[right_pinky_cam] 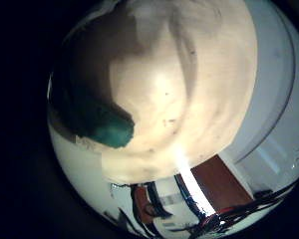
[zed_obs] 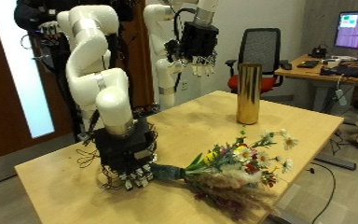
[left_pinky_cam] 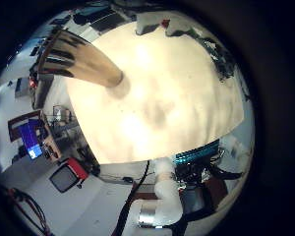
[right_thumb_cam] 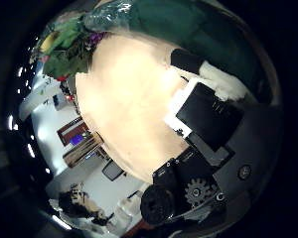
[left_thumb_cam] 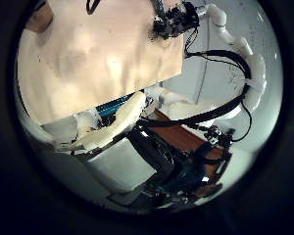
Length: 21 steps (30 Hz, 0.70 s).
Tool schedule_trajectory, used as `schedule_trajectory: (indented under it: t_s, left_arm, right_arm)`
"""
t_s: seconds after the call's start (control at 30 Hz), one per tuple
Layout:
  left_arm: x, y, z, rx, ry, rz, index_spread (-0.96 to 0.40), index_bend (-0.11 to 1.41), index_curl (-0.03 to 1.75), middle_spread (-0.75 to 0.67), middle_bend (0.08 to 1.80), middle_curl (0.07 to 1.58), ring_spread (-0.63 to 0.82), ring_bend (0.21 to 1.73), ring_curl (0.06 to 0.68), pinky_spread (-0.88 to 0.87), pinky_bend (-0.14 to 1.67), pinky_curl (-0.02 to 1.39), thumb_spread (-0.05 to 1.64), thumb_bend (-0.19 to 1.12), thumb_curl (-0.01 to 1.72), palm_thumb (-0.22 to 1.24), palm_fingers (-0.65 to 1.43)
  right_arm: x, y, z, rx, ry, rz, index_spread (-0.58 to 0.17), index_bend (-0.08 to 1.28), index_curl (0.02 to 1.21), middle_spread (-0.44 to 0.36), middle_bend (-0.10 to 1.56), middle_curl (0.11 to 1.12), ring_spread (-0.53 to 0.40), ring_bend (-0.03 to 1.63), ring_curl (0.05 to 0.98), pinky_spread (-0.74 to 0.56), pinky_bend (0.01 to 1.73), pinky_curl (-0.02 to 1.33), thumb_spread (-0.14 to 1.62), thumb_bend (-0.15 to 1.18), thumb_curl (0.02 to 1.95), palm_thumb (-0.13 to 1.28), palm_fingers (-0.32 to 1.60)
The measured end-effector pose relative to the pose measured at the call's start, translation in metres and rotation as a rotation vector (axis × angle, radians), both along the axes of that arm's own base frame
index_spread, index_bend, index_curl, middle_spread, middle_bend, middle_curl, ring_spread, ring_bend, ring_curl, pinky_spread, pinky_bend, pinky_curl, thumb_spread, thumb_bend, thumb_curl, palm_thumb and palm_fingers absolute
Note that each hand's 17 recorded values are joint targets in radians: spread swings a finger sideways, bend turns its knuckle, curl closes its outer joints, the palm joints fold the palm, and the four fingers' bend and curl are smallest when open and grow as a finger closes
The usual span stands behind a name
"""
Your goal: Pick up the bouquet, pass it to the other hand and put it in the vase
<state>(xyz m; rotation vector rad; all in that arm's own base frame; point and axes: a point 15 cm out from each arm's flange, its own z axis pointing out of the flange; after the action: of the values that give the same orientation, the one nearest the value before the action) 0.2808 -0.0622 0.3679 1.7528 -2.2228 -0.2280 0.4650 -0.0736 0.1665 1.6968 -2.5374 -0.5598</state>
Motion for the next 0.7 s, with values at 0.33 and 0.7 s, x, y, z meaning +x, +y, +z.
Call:
schedule_trajectory:
  t_s: [0.33, 0.7]
  left_arm:
    - [0.004, 0.002, 0.000, 0.000, -0.005, 0.013, 0.03, 0.19, 0.46, -0.01, 0.43, 0.43, 0.48, 0.39, 0.151, 0.56, 0.19, 0.21, 0.98, -0.03, 0.30, 0.39, 0.41]
    - [0.022, 0.003, 0.002, -0.064, -0.037, 0.056, 0.02, 0.20, 0.48, -0.03, 0.42, 0.43, 0.43, 0.40, 0.149, 0.54, 0.18, 0.20, 0.99, -0.03, 0.30, 0.38, 0.45]
  right_arm:
    - [-0.020, -0.018, 0.090, 0.021, -0.120, 0.033, -0.323, 0.99, 1.01, -0.151, 1.32, 0.78, -0.197, 1.43, 0.597, -0.21, 1.44, 0.56, 0.76, 0.05, 0.70, 1.24, 1.12]
    - [-0.034, 0.010, 0.196, 0.367, -0.405, 0.045, -0.308, 1.00, 1.05, -0.129, 1.35, 0.77, -0.193, 1.44, 0.620, -0.21, 1.37, 0.63, 0.47, -0.01, 0.85, 1.23, 1.11]
